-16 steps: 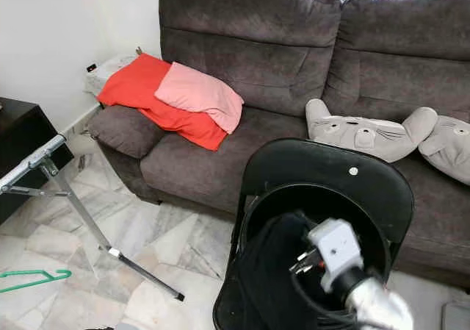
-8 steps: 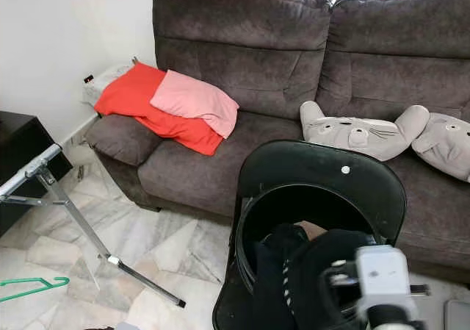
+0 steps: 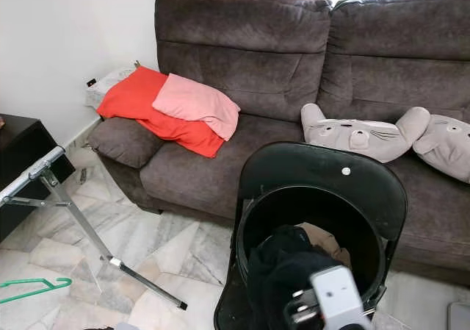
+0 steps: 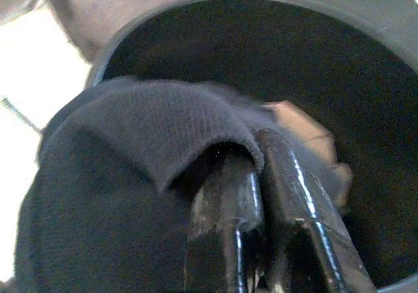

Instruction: Hang hanger

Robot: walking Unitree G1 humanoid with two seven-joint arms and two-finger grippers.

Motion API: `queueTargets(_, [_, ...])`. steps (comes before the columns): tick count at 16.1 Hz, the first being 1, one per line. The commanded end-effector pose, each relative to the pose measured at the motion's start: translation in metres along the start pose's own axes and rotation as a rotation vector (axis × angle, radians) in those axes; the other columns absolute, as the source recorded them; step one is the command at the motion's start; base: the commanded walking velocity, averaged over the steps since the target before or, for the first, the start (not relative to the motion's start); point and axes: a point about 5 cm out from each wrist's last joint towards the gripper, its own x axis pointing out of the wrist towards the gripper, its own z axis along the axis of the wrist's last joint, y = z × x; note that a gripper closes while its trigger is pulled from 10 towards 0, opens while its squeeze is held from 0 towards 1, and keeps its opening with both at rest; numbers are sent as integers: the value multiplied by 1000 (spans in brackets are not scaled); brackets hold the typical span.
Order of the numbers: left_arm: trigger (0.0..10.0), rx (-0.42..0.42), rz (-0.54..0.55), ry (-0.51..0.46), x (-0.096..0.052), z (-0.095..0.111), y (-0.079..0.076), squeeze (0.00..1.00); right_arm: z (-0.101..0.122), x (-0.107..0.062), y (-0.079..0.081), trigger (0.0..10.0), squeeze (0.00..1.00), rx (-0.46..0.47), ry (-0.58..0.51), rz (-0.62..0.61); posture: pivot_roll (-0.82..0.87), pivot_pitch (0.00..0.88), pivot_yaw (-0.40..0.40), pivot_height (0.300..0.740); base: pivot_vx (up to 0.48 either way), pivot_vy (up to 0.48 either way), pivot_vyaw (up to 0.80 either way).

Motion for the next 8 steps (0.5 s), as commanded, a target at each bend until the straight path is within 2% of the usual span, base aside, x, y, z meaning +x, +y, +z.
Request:
queueTargets(1, [10000,0,6,30,-2,-7,3,0,-7,2,5,0,0,1,56,60,-129,31,81,740,0,0,0])
queueTargets(2, [10000,-5,7,28,-2,-7,3,0,-5,4,-1,0,0,-59,51,29,-127,31,79,740,0,0,0])
queueTargets(3, [10000,-8,9,28,-2,-7,3,0,10,8,-17,0,0,-23,-44,-97,-129,32,79,740,0,0,0])
queueTargets(4, [10000,-4,11,30,-2,-7,4,0,29,10,-30,0,0,55,-165,-221,-131,34,80,740,0,0,0])
queueTargets(5, [10000,1,13,32,-2,-8,4,0,40,12,-38,0,0,125,-238,-298,-132,34,81,740,0,0,0])
queueTargets(6, [10000,1,19,32,-2,-8,5,0,48,18,-41,0,0,240,-290,-353,-122,30,78,740,0,0,0])
queueTargets(8, [10000,-24,41,24,-3,-10,6,0,52,29,-44,0,0,238,-301,-382,-99,22,71,740,0,0,0])
